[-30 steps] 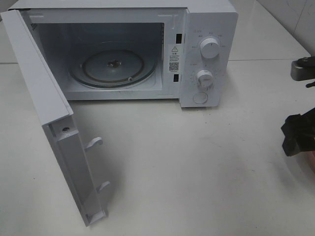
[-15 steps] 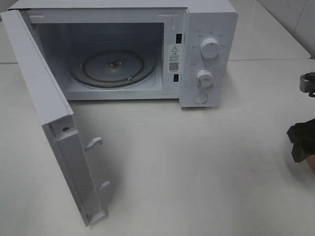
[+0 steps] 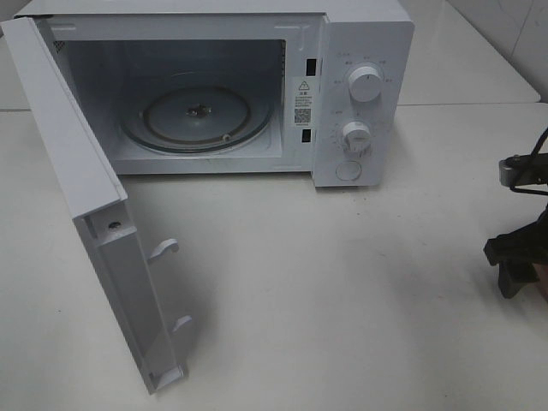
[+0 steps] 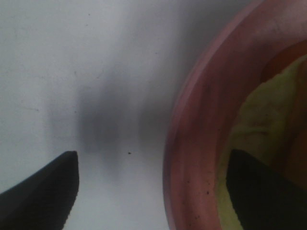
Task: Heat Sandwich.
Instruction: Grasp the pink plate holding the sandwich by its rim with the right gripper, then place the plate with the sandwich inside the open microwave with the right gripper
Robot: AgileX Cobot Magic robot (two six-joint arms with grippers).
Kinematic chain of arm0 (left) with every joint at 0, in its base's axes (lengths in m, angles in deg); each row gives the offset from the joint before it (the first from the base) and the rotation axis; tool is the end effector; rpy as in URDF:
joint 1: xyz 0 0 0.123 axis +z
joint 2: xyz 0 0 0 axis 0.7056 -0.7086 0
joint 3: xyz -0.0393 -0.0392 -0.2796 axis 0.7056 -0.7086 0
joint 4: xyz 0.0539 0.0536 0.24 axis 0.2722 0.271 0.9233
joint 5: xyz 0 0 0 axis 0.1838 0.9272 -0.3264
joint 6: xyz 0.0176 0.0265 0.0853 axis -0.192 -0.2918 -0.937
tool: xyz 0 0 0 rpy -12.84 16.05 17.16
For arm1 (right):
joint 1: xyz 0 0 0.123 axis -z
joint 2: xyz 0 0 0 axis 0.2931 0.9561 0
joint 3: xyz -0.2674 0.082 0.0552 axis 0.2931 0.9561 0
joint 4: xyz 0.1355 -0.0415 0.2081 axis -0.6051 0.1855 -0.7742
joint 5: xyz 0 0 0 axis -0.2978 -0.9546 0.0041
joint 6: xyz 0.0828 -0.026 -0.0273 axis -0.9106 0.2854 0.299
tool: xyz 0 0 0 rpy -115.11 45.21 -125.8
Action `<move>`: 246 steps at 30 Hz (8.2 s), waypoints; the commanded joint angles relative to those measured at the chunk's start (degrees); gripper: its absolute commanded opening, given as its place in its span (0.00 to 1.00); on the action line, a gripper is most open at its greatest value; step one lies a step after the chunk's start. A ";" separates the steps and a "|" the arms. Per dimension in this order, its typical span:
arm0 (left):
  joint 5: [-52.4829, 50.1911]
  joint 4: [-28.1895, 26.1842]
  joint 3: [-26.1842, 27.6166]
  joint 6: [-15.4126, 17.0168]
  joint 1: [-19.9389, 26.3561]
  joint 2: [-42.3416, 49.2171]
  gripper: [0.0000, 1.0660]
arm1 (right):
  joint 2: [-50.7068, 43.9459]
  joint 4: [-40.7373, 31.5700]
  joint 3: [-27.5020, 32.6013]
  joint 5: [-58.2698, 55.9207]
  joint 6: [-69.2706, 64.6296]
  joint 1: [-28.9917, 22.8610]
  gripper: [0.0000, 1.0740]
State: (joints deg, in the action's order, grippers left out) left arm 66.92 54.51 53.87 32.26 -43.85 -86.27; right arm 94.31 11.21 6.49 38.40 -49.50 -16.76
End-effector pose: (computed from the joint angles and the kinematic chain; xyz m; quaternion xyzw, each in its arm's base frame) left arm -0.0089 -0.0054 0.2807 -0.0117 0.8526 -0.0308 0.5216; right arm 0.2706 -0.0104 0.1306 -0.0128 0.9943 -0.0517 0.0920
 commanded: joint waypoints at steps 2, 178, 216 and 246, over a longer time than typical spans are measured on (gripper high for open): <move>-0.86 0.06 -0.11 0.34 0.11 1.32 0.94 | 1.20 0.52 -0.34 0.52 -0.40 0.46 0.74; -0.86 0.06 -0.11 0.34 0.11 1.32 0.94 | -17.25 -8.54 -0.34 -9.97 81.59 -44.40 0.00; -0.86 0.06 -0.11 0.34 0.11 1.32 0.94 | -8.37 -15.87 -11.34 -7.51 94.60 -39.65 0.00; -0.86 0.06 -0.11 0.34 0.11 1.32 0.94 | 7.05 -15.87 -29.11 -8.71 95.57 -39.65 0.00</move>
State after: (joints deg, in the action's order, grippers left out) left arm 66.92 54.51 53.87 32.26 -43.85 -86.27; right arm 101.13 -4.72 -21.25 29.06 45.09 -56.52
